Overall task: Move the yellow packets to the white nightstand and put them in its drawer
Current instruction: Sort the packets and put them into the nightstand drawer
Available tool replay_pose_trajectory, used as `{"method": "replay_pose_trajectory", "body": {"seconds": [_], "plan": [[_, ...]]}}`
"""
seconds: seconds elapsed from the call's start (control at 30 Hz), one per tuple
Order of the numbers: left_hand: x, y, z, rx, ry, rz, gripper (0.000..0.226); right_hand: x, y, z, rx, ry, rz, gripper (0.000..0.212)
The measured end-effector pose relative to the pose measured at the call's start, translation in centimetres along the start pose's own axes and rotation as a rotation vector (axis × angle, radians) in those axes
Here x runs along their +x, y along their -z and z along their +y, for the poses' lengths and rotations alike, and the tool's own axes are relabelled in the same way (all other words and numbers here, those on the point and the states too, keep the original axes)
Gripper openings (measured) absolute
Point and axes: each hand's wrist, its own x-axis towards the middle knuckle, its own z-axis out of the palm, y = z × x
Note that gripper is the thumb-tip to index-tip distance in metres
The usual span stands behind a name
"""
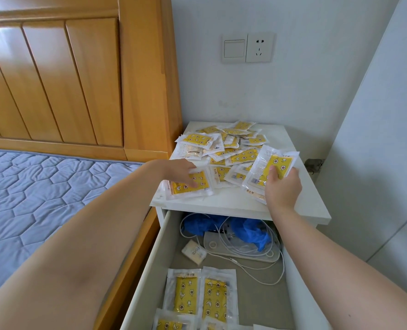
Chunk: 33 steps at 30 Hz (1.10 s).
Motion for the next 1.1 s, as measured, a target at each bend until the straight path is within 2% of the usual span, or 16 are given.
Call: {"method": "replay_pose_trajectory", "body": {"seconds": [0.2,0.33,0.5,0.57,0.7,0.77,0.87,0.93,1.03,1.1], "plan": [[0.1,0.1,0.5,0.138,0.044,0.068,0.077,0.0,0.0,0.1,-0.01,0.016,-0.009,0.03],[0.0,-0.2,0.7,0.087,0.025,0.162,0.077,0.0,-0.3,0.3,-0.023,0.031,-0.022,0.031],[-1.5,-1.6,1.8,0.045,0.013,0.306,0.061,-0.1,-0.4,0.1,-0.032,0.034,-0.038,0.03],[-2.2,-2.6,2.2,-0.097,0.008,0.335,0.052,-0.5,-0.3,-0.2,-0.03,0.052,-0.036,0.028],[-4.3,-4.5,3.3,-0.595,-0.02,0.439,0.026,-1.3,0.1,-0.7,0.01,0.086,-0.037,0.022],[-5.3,-5.9,4.0,-0.73,-0.041,0.456,0.024,-1.7,0.6,-0.9,0.067,0.06,0.011,0.023],[-7.0,-8.3,4.8,-0.834,-0.092,0.417,0.017,-3.1,2.1,-1.0,0.198,0.007,0.116,0.02],[-7.6,-10.2,4.8,-0.999,-0.129,0.275,0.012,-4.4,3.4,-0.6,0.25,-0.006,0.124,0.016],[-7.6,-13.6,4.3,-1.1,-0.047,0.038,0.014,-6.5,5.1,0.9,0.27,0.057,0.007,0.012],[-6.6,-16.3,3.6,-1.06,0.103,0.05,0.018,-7.8,6.1,2.4,0.185,0.18,-0.103,0.01]]}}
